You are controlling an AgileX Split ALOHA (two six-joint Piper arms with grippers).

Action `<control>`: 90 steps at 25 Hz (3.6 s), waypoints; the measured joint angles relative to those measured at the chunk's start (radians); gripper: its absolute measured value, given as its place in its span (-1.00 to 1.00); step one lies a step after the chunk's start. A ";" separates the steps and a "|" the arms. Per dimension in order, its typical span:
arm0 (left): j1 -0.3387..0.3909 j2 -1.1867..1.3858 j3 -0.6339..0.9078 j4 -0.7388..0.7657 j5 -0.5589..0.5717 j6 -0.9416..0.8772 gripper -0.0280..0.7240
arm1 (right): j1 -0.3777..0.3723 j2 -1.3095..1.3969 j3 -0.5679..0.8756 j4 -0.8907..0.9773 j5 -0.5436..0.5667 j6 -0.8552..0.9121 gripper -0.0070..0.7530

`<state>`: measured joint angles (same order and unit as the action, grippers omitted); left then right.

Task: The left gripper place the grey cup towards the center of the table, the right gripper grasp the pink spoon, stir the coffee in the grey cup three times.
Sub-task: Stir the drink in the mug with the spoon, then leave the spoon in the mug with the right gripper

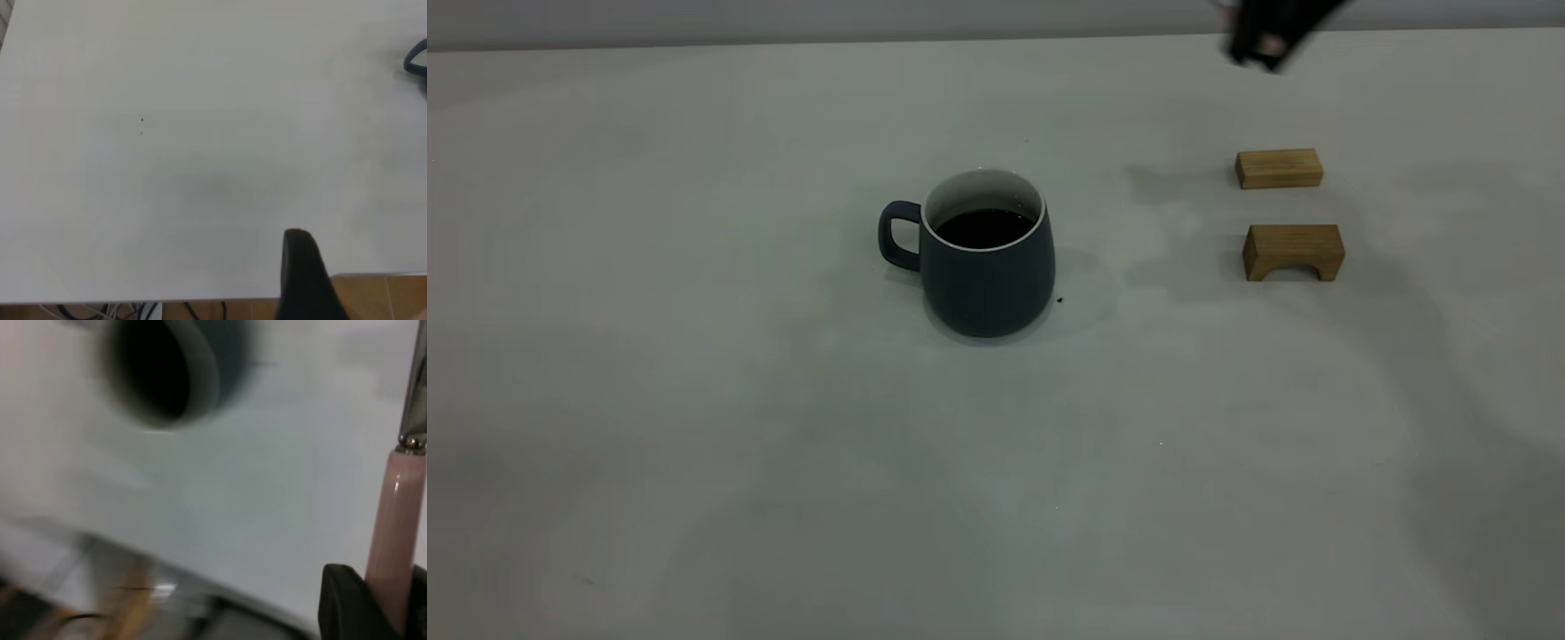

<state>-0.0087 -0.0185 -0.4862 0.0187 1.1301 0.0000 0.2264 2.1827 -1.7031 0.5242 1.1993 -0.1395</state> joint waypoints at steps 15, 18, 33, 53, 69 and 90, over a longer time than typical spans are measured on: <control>0.000 0.000 0.000 0.000 0.000 0.000 0.42 | 0.145 0.000 0.000 0.550 -0.002 0.700 -0.60; 0.000 0.000 0.000 0.000 0.000 0.000 0.42 | 0.154 0.000 0.000 0.577 -0.003 0.904 -0.60; 0.000 0.000 0.000 0.000 0.000 0.000 0.42 | 0.182 0.190 -0.001 0.771 -0.018 0.935 -0.60; 0.000 0.000 0.000 0.000 0.000 0.000 0.42 | 0.144 0.361 -0.005 0.953 -0.070 0.653 -0.60; 0.000 0.000 0.000 0.000 0.001 0.000 0.42 | 0.044 0.397 -0.013 0.819 -0.038 0.859 -0.60; 0.000 0.000 0.000 0.000 0.001 0.000 0.42 | 0.032 0.398 -0.013 0.830 -0.035 0.845 -0.60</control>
<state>-0.0087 -0.0188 -0.4862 0.0187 1.1309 0.0000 0.2589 2.5802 -1.7157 1.3540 1.1646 0.7056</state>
